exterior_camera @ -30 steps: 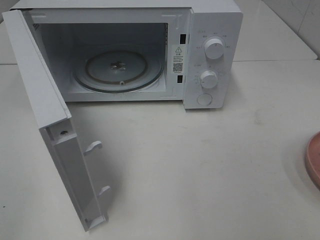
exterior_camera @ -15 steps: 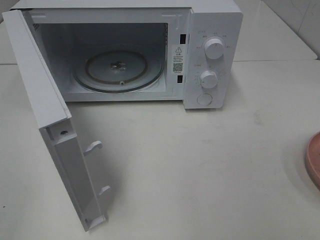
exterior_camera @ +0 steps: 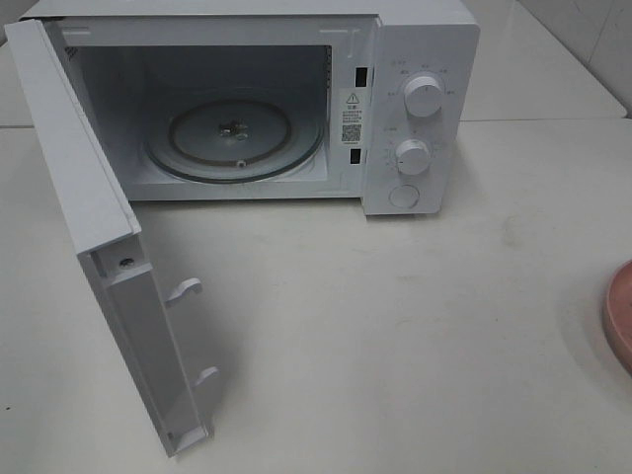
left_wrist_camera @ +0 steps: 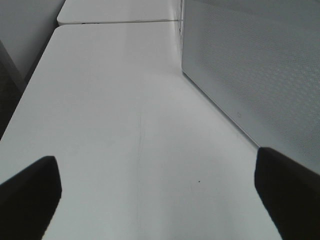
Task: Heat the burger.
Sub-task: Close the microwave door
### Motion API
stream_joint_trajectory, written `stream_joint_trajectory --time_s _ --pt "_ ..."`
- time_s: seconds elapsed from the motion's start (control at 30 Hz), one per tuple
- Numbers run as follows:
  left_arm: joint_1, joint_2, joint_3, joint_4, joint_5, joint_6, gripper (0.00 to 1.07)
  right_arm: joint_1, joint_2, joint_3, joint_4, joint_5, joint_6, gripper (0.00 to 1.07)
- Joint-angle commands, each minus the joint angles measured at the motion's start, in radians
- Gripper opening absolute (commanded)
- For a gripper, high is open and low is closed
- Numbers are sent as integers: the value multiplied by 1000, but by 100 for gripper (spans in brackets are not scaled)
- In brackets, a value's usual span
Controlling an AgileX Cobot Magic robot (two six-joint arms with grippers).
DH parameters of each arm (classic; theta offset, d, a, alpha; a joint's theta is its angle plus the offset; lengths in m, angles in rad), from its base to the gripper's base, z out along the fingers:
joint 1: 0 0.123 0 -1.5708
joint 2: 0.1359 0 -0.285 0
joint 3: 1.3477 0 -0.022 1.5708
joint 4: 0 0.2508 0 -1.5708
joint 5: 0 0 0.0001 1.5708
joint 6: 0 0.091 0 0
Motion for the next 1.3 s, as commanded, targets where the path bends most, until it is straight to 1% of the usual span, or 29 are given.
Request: stream_joint_trajectory --time_s 0.03,1.13,1.3 --pt "0 -20 2 -2 -9 -1 101 -9 -28 -1 4 -5 -13 76" --pt "0 -20 2 -3 -11 -3 101 -9 -28 -1 4 -5 -13 76" --pt "0 -5 -37 -16 -69 -3 100 -9 -28 -1 4 -5 -13 76"
